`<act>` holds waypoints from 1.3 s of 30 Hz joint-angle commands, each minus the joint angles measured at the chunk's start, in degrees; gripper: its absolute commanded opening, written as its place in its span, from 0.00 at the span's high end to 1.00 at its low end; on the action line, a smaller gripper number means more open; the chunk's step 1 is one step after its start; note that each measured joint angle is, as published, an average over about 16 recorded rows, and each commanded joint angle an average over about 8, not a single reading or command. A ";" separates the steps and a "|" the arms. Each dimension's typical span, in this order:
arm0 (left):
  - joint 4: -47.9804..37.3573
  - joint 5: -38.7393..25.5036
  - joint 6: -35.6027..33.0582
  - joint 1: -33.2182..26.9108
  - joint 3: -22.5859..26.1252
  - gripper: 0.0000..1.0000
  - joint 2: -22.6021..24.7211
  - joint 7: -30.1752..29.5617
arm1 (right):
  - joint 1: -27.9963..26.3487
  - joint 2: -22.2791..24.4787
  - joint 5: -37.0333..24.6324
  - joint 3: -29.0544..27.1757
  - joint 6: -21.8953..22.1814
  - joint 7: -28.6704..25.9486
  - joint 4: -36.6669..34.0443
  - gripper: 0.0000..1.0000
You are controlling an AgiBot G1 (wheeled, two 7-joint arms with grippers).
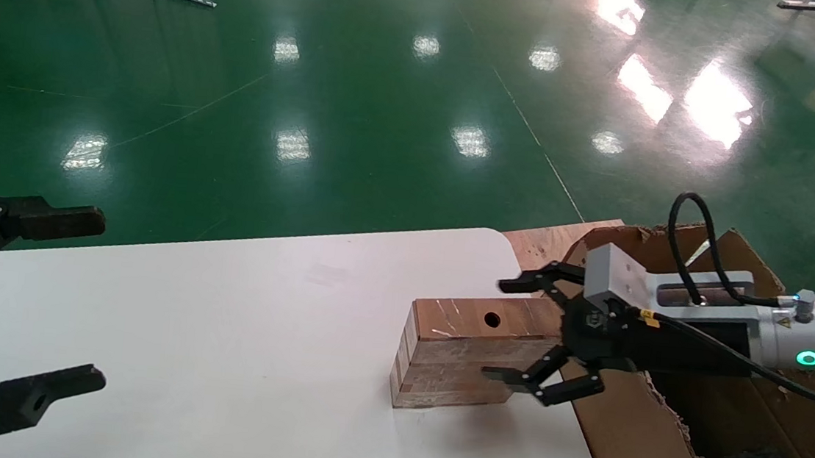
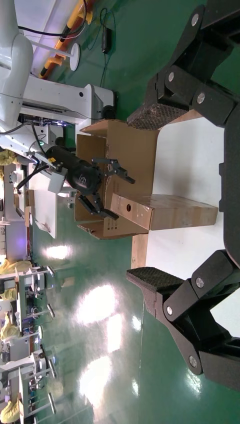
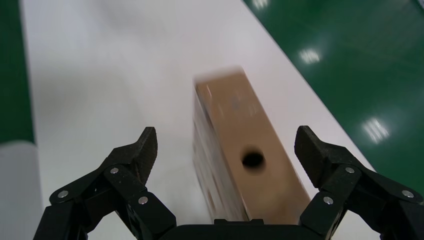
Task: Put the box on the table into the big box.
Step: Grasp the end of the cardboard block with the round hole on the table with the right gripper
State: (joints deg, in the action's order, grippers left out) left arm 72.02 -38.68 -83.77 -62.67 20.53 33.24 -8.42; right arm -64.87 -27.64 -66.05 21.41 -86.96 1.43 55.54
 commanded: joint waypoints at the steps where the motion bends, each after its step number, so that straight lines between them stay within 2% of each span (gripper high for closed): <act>1: 0.00 0.01 0.00 0.00 0.00 0.00 0.00 0.00 | -0.09 -0.48 0.49 -0.02 -0.34 -0.22 -0.83 0.00; 11: -0.01 0.01 0.01 0.00 0.00 0.00 0.00 0.00 | -0.18 -0.45 0.38 -0.09 -0.08 0.21 -0.34 0.00; 20: -0.01 0.01 0.01 0.00 0.00 0.00 0.00 0.01 | -0.74 -0.40 -1.66 -0.13 2.13 1.92 2.04 0.00; 27: -0.02 0.02 0.01 0.00 0.01 0.00 0.00 0.01 | -1.39 -0.94 -3.94 0.45 3.37 3.19 1.22 0.00; 39: -0.02 0.02 0.01 0.00 0.01 0.00 0.00 0.01 | -3.28 -2.11 -7.11 2.34 1.22 5.40 -2.40 0.00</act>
State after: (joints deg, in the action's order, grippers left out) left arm 72.01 -38.66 -83.76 -62.67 20.54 33.24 -8.41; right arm -68.12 -29.70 -73.04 23.63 -85.52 6.80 53.18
